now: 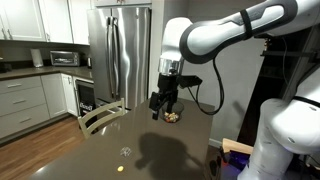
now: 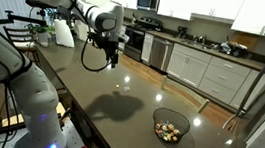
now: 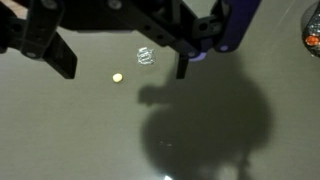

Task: Put the wrapper in the bin

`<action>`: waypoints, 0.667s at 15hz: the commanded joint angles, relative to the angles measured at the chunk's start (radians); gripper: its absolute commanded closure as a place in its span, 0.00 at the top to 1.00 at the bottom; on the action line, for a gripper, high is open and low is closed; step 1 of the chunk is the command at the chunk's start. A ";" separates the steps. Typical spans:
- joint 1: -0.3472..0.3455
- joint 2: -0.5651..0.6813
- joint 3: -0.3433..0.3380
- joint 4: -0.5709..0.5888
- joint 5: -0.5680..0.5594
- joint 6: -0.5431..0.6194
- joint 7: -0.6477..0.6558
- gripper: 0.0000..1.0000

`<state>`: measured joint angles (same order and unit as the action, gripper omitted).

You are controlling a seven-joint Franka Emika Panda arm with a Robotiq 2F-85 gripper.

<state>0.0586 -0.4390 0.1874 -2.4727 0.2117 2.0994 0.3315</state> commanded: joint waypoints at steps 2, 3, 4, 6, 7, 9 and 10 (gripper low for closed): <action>0.018 0.223 0.022 0.087 -0.069 0.154 -0.038 1.00; 0.023 0.272 0.020 0.111 -0.086 0.181 -0.054 1.00; 0.027 0.325 0.016 0.139 -0.107 0.206 -0.073 1.00; 0.034 0.431 0.003 0.207 -0.144 0.233 -0.132 1.00; 0.037 0.493 -0.006 0.252 -0.148 0.242 -0.174 1.00; 0.037 0.598 -0.019 0.338 -0.134 0.227 -0.255 1.00; 0.044 0.654 -0.015 0.377 -0.120 0.210 -0.283 1.00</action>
<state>0.0836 0.0474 0.1916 -2.2355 0.0834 2.3347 0.1513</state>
